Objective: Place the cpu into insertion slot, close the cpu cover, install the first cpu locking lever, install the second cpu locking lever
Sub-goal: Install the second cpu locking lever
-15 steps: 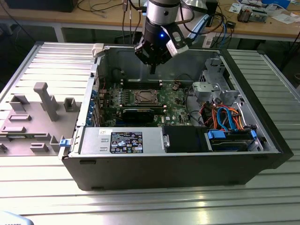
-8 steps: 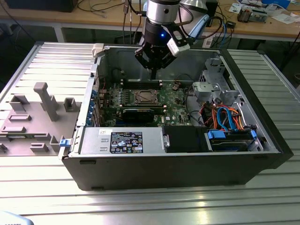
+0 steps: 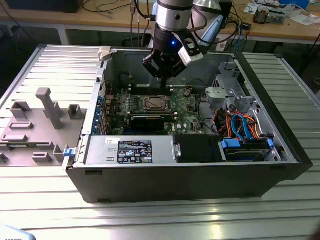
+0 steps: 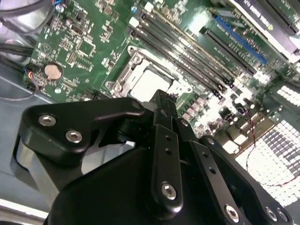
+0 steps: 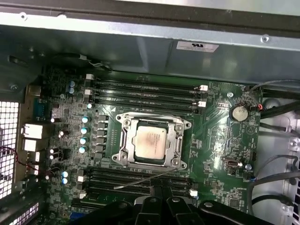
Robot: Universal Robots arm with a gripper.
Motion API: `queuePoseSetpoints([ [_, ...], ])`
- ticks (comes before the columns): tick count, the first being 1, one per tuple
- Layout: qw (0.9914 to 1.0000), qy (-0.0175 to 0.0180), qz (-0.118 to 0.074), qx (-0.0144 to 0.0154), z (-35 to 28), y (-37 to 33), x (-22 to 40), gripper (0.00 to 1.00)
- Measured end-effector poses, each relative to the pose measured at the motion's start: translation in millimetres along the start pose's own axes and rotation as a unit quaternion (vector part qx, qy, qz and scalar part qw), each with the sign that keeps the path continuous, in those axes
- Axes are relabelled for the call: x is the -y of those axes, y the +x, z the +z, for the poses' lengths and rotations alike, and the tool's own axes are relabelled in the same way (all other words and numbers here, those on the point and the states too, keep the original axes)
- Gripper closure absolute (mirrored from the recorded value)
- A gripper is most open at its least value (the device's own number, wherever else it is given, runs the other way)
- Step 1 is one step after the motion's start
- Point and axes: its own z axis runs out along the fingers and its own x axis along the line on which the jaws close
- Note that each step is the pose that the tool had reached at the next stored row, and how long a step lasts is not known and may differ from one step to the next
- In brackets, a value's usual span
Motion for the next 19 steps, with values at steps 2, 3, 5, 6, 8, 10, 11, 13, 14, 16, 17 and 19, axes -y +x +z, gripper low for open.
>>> queuePoseSetpoints([
  [2, 1.0, -0.0022, 0.0, 0.0003, 0.1, 0.8, 3.3, 0.89],
  [3, 1.0, -0.0026, 0.0, 0.0004, 0.2, 1.0, 4.5, 0.89],
  [5, 1.0, -0.0026, 0.0, 0.0003, 0.2, 1.0, 4.6, 0.89],
  [6, 1.0, -0.0026, 0.0, 0.0003, 0.2, 1.0, 4.6, 0.89],
  [8, 1.0, -0.0031, 0.0, 0.0003, 0.2, 1.1, 5.1, 0.89],
  [10, 0.99991, -0.0136, 0.0, 0.0015, 0.3, 1.3, 6.5, 0.89],
  [11, 0.99983, -0.0181, -0.001, 0.002, 0.3, 1.4, 6.9, 0.89],
  [13, 0.99965, -0.0263, -0.001, 0.0029, 0.3, 1.6, 7.8, 0.89],
  [14, 0.99955, -0.0297, -0.001, 0.0032, 0.4, 1.7, 8.3, 0.89],
  [16, 0.99937, -0.0352, -0.001, 0.0038, 0.5, 1.8, 9.2, 0.89],
  [17, 0.99929, -0.0374, -0.001, 0.0041, 0.5, 1.9, 9.6, 0.89],
  [19, 0.99896, -0.0452, -0.002, 0.0049, 0.6, 2.3, 11.1, 0.89],
])
